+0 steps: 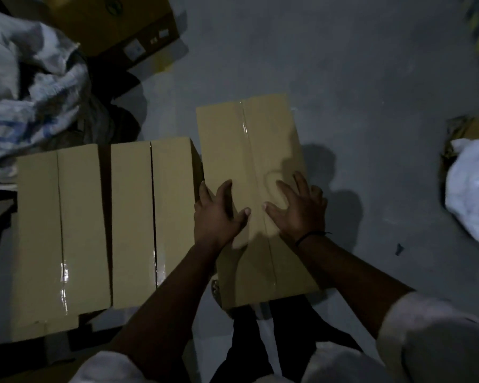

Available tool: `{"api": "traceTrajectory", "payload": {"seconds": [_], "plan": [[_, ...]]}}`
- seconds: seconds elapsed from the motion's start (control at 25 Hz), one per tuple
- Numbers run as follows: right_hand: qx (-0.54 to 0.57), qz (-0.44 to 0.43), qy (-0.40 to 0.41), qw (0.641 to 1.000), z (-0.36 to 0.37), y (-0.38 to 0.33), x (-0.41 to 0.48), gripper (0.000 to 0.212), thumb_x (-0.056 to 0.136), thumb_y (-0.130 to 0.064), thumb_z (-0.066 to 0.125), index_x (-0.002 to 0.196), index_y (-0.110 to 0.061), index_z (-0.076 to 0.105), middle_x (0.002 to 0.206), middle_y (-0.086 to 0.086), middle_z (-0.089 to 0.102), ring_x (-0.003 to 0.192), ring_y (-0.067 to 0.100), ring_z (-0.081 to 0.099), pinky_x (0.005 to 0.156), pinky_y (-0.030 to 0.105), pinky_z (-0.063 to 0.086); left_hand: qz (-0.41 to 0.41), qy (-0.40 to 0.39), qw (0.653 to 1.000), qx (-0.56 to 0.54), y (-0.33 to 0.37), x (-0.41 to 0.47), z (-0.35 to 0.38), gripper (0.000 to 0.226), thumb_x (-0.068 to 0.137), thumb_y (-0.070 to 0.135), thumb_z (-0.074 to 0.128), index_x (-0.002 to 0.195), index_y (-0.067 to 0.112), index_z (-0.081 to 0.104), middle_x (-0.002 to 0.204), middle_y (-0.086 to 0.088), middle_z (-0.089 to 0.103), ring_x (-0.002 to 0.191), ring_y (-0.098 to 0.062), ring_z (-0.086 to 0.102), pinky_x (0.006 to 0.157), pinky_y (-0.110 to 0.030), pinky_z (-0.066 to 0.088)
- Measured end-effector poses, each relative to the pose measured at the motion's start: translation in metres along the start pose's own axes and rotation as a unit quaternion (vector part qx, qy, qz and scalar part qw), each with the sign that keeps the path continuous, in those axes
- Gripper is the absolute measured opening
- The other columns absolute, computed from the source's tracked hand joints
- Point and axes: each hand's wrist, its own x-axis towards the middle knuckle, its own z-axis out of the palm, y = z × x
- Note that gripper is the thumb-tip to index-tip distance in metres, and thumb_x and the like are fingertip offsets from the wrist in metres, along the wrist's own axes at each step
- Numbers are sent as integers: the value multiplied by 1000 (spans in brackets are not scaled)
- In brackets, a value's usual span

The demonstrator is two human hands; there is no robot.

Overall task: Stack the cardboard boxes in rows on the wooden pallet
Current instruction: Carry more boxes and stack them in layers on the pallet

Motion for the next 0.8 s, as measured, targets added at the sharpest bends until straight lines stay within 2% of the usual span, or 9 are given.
{"api": "traceTrajectory", "payload": {"seconds": [0.2, 0.32, 0.44, 0.6, 0.8], "plan": [[-29, -40, 109, 993, -73, -38, -55, 68, 77, -75, 54, 135, -40, 56, 157, -1, 36, 120, 39, 40, 94, 47, 36, 24, 100, 995, -8, 30, -69, -67, 90, 73, 75, 66, 148, 46, 28, 165, -11, 9, 139, -47, 30, 109, -58, 37], [-22, -57, 149, 987, -106, -61, -90, 69, 77, -76, 56, 136, -39, 55, 156, -3, 36, 119, 33, 39, 93, 43, 35, 27, 149, 988, -2, 40, -113, -97, 92, 70, 79, 65, 147, 43, 29, 164, -13, 11, 138, -46, 31, 111, -56, 33], [-3, -105, 181, 978, -127, -86, -117, 72, 75, -78, 59, 134, -37, 58, 155, -2, 38, 118, 35, 40, 91, 43, 36, 10, 205, 979, 2, 39, -157, -122, 95, 66, 86, 60, 145, 44, 30, 162, -12, 15, 134, -45, 35, 110, -55, 35], [20, -160, 157, 974, -137, -116, -156, 75, 76, -80, 56, 138, -38, 52, 157, -3, 31, 125, 34, 35, 99, 46, 33, -36, 241, 970, 4, 19, -220, -139, 100, 63, 88, 59, 147, 45, 27, 164, -14, 8, 136, -46, 32, 111, -55, 32], [25, -271, 116, 955, -125, -144, -208, 77, 75, -82, 55, 137, -38, 53, 156, -3, 31, 126, 34, 35, 97, 45, 34, -135, 275, 952, 0, -15, -310, -137, 105, 64, 85, 64, 151, 46, 20, 165, -15, 0, 140, -46, 25, 114, -54, 28]]}}
